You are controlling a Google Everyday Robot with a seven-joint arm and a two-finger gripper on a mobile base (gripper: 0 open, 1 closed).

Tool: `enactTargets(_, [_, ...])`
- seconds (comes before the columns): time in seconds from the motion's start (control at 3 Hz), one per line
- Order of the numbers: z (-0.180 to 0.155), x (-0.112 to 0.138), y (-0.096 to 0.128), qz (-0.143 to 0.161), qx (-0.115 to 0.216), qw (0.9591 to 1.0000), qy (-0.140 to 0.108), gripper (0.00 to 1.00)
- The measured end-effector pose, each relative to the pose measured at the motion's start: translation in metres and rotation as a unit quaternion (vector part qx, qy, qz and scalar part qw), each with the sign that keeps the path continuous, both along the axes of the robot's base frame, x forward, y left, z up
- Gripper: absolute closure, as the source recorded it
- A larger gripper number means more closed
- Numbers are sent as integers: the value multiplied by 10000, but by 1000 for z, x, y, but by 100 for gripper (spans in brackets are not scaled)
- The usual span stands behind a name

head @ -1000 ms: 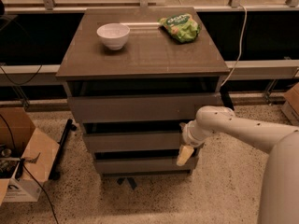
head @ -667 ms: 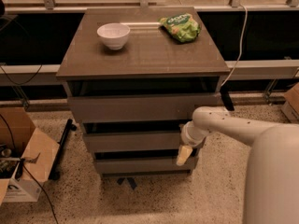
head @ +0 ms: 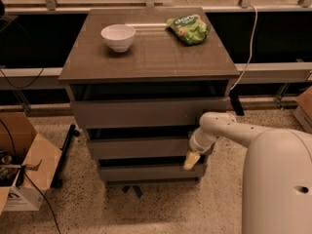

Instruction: Open middle drawer

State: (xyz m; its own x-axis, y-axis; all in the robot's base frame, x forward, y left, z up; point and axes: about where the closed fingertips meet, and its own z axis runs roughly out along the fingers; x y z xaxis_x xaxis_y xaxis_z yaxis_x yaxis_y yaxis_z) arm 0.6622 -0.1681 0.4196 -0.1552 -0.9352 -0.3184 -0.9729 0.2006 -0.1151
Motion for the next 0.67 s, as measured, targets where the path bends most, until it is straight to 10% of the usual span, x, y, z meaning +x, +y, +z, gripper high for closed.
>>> enactTargets(0.67, [10, -12, -7, -67, -8, 10000, 48, 66])
